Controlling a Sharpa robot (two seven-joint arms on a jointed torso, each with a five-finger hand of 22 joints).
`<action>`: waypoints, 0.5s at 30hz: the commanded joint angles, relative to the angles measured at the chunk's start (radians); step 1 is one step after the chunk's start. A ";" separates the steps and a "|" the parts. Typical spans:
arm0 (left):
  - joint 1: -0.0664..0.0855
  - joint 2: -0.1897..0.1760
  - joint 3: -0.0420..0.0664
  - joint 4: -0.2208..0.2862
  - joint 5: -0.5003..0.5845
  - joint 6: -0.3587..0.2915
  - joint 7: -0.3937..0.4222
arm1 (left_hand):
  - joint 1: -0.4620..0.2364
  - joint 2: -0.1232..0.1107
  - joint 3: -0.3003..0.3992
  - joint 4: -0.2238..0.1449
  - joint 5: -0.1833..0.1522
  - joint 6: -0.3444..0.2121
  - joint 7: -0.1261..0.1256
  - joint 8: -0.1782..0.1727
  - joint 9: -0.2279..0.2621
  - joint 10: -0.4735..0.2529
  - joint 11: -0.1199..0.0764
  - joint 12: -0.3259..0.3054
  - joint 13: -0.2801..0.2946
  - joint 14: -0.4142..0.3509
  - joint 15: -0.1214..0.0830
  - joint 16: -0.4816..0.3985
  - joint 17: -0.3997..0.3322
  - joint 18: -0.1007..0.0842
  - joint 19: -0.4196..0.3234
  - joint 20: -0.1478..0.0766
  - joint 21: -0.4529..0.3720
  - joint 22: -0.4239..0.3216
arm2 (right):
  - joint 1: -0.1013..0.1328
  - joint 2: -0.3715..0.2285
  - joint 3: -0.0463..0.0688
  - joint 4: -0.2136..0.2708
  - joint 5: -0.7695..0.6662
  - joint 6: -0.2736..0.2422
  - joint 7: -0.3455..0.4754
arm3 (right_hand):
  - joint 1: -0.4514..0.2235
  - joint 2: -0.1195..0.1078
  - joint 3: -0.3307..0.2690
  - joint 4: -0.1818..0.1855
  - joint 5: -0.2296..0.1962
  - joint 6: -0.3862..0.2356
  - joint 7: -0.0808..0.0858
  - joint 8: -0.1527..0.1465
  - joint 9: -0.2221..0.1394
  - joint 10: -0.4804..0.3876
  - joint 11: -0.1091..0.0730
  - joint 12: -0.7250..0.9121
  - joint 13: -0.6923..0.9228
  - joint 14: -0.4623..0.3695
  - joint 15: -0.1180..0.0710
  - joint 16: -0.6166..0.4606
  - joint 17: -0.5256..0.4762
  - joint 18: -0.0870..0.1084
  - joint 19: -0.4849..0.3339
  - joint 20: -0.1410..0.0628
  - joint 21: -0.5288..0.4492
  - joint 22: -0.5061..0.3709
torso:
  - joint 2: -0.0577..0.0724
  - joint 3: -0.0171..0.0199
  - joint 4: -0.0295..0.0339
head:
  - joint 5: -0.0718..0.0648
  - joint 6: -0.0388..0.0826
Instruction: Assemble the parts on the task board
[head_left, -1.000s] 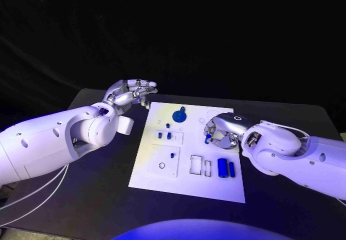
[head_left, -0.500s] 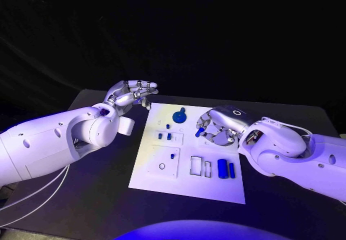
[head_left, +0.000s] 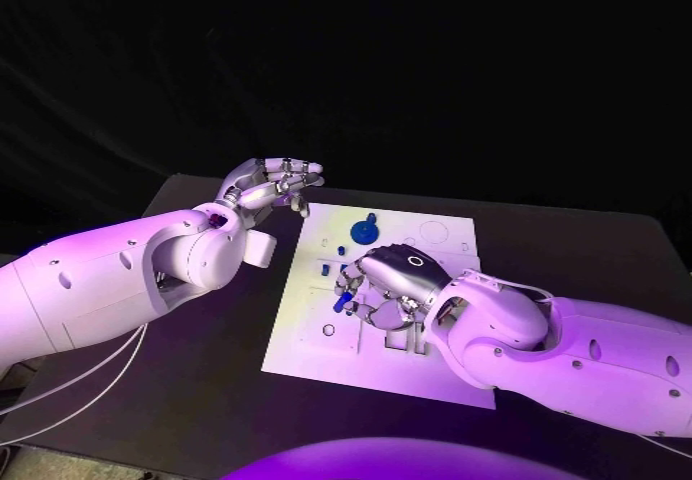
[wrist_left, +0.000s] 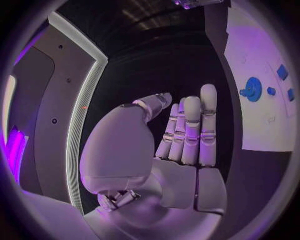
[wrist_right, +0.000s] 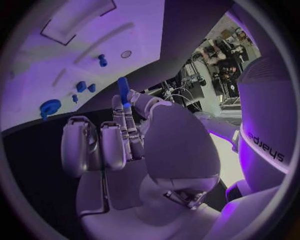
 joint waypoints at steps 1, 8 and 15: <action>0.000 0.003 0.000 0.002 0.003 0.016 0.004 | 0.005 0.005 -0.002 -0.003 0.004 -0.009 0.001 0.006 -0.001 -0.006 -0.001 0.003 0.002 -0.009 0.000 -0.006 -0.001 0.006 0.005 0.000 -0.007 -0.001 | -0.011 0.014 -0.001 -0.010 0.005 -0.008 0.040 | -0.004 0.006 0.006 0.000 0.005 0.005 0.000 0.004 0.001 0.008 0.000 -0.004 0.000 0.028 -0.010 0.002 -0.001 -0.014 0.012 -0.002 -0.006 0.158 | 0.000 -0.0006 0.0010 | 0.007 -0.003; 0.000 0.005 -0.001 0.000 0.003 0.017 0.004 | 0.004 0.007 -0.004 -0.003 0.004 -0.009 0.001 0.008 -0.001 -0.009 -0.001 0.008 0.003 -0.010 0.001 -0.005 -0.003 0.006 0.005 0.001 -0.009 -0.002 | -0.030 0.047 -0.009 -0.052 0.015 0.025 0.048 | -0.005 0.005 0.008 -0.002 0.006 0.004 0.000 0.004 0.001 0.008 0.001 -0.005 0.000 0.028 -0.010 0.002 -0.002 -0.013 0.011 -0.002 -0.010 0.157 | 0.000 -0.0017 -0.0027 | 0.014 -0.008; 0.000 0.007 -0.001 0.000 0.003 0.017 0.004 | 0.004 0.007 -0.004 -0.003 0.004 -0.009 0.001 0.008 -0.001 -0.009 -0.001 0.008 0.003 -0.010 0.001 -0.005 -0.003 0.006 0.005 0.001 -0.009 -0.002 | -0.046 0.066 -0.014 -0.083 0.007 0.032 0.045 | -0.006 0.005 0.008 -0.002 0.006 0.003 0.001 0.004 0.001 0.008 0.001 -0.006 0.000 0.028 -0.009 0.001 -0.003 -0.013 0.010 -0.002 -0.011 0.156 | 0.000 0.0015 -0.0016 | 0.020 -0.012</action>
